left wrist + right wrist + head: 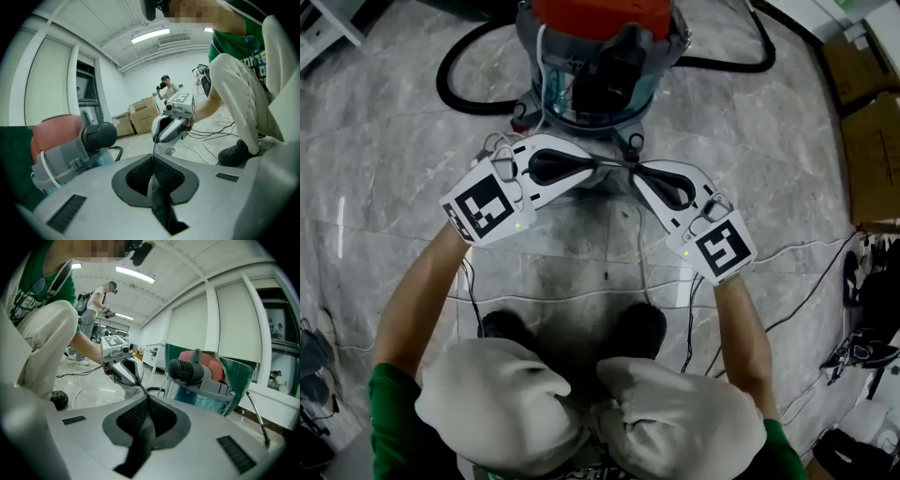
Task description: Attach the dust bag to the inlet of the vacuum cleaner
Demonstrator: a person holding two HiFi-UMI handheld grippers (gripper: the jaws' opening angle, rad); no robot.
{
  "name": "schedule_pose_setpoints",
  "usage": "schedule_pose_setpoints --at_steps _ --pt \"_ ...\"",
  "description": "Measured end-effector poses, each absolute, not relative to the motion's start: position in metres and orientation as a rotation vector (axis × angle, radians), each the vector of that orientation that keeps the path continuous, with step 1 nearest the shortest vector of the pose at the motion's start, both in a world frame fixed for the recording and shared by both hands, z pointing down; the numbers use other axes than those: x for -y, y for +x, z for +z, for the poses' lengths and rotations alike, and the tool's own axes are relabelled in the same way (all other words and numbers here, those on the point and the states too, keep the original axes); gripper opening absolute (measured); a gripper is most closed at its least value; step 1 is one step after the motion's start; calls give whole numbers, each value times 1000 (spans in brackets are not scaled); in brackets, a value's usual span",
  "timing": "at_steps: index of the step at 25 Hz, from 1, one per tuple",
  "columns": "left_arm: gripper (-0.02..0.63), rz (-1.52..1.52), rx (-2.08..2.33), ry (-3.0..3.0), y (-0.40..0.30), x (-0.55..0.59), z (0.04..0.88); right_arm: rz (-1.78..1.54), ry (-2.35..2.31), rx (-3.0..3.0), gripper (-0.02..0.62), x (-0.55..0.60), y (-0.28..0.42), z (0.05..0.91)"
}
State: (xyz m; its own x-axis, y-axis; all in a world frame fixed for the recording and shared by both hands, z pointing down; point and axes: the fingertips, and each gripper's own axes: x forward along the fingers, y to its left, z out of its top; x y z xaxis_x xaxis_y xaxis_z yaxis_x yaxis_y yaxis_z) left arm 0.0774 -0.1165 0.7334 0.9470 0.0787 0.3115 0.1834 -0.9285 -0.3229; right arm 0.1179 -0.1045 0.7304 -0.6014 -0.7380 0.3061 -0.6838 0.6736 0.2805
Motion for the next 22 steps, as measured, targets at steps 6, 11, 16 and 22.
schedule_pose_setpoints --at_steps 6,11,16,22 --pt "8 -383 119 -2724 76 128 693 -262 1158 2513 20 115 116 689" --pt "9 -346 88 -2696 72 136 662 -310 1220 2512 21 123 114 658" --pt "11 -358 80 -2667 66 139 651 -314 1236 2504 20 125 108 649" --pt "12 -346 59 -2668 64 141 649 -326 1246 2488 21 127 105 646"
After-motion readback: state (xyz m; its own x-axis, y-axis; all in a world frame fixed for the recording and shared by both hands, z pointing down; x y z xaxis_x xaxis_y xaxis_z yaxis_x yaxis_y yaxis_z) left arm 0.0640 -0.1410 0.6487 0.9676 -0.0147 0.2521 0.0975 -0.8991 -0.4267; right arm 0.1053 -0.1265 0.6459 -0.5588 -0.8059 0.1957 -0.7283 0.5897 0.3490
